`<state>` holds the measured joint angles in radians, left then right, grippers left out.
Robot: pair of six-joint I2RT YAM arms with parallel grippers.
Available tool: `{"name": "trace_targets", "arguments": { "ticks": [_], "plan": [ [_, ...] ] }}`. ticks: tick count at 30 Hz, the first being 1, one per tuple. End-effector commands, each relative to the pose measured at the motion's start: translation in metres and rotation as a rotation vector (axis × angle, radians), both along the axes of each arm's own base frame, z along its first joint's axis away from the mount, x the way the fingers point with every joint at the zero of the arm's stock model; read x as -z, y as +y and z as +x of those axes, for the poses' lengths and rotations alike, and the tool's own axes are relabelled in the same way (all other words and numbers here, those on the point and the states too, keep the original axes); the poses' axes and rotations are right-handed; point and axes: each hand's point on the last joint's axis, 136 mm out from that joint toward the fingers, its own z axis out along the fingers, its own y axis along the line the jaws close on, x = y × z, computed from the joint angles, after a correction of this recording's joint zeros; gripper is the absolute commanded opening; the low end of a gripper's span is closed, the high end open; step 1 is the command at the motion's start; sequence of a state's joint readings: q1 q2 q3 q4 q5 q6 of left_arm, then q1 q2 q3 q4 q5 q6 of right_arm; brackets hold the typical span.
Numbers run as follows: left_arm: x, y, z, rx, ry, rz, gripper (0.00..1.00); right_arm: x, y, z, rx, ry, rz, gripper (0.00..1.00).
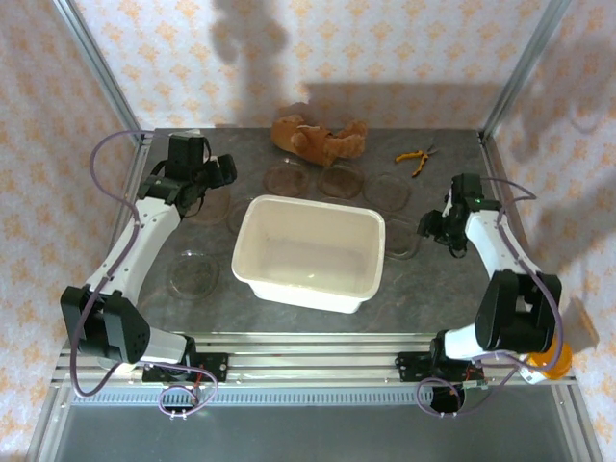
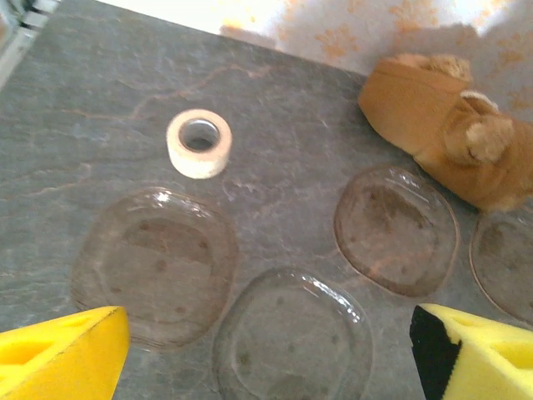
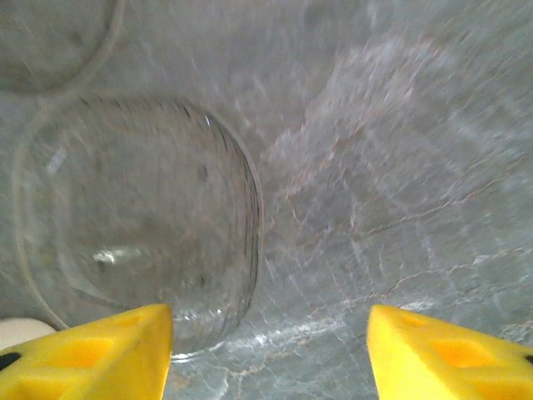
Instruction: Place the plates into the plastic bin on the countertop
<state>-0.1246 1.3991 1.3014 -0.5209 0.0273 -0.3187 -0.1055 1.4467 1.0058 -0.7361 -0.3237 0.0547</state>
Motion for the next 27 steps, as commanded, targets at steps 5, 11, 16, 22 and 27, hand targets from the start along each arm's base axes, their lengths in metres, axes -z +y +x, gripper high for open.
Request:
{"name": "trace_targets", "arguments": {
  "ticks": [5,11,16,22,27],
  "plan": [
    [-0.017,-0.009,0.0,0.059,-0.012,0.004,0.9,0.018,0.014,0.011,-0.057,0.088,0.092,0.56],
    [-0.012,-0.01,-0.001,0.083,0.015,0.021,0.9,0.046,0.015,0.027,-0.072,0.174,0.113,0.44],
    [-0.015,-0.008,-0.006,0.089,0.019,0.047,0.9,0.057,0.005,0.031,-0.071,0.22,0.06,0.4],
    [-0.013,-0.006,-0.008,0.097,0.032,0.065,0.9,0.067,0.007,0.03,-0.095,0.236,0.07,0.36],
    [-0.01,-0.006,-0.005,0.099,0.043,0.07,0.91,0.077,0.006,0.028,-0.137,0.261,0.056,0.27]
  ]
}}
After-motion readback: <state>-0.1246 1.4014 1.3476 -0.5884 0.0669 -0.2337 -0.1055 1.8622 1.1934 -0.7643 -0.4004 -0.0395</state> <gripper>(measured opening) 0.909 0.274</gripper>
